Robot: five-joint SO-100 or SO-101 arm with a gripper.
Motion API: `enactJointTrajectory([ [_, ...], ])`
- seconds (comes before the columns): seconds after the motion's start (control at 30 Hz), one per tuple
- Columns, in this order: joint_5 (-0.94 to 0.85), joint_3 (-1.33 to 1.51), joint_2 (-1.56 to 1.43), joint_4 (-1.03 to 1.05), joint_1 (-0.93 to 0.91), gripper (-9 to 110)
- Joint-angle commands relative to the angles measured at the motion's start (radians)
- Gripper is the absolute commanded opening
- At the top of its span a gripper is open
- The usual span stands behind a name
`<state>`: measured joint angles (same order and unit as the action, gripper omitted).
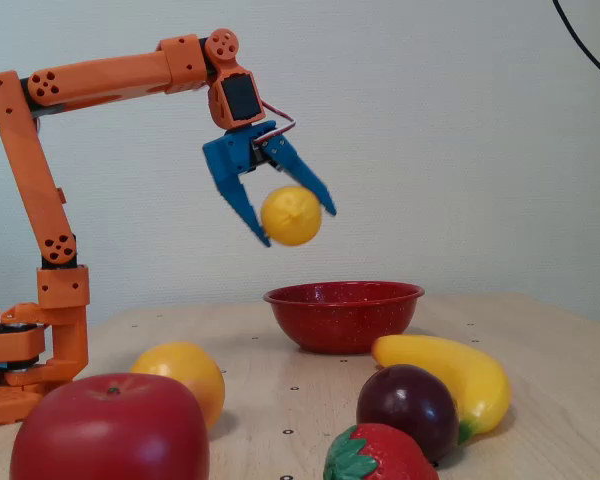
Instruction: Put the lemon in the red bowl.
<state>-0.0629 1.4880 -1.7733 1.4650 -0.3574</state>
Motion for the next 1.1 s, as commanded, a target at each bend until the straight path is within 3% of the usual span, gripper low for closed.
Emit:
enactJointTrajectory([
  [0.0,0.074,-0.051,-0.112,-0.077,-0.072,0],
  [0.3,0.193,0.058,-0.064,-0.382,-0.190,3],
  [0.57,0.207,0.081,0.104,-0.543,-0.198,21],
  [0.83,0.233,0.077,0.244,-0.632,-0.204,36],
  [1.07,0.225,0.026,0.290,-0.624,-0.206,38],
])
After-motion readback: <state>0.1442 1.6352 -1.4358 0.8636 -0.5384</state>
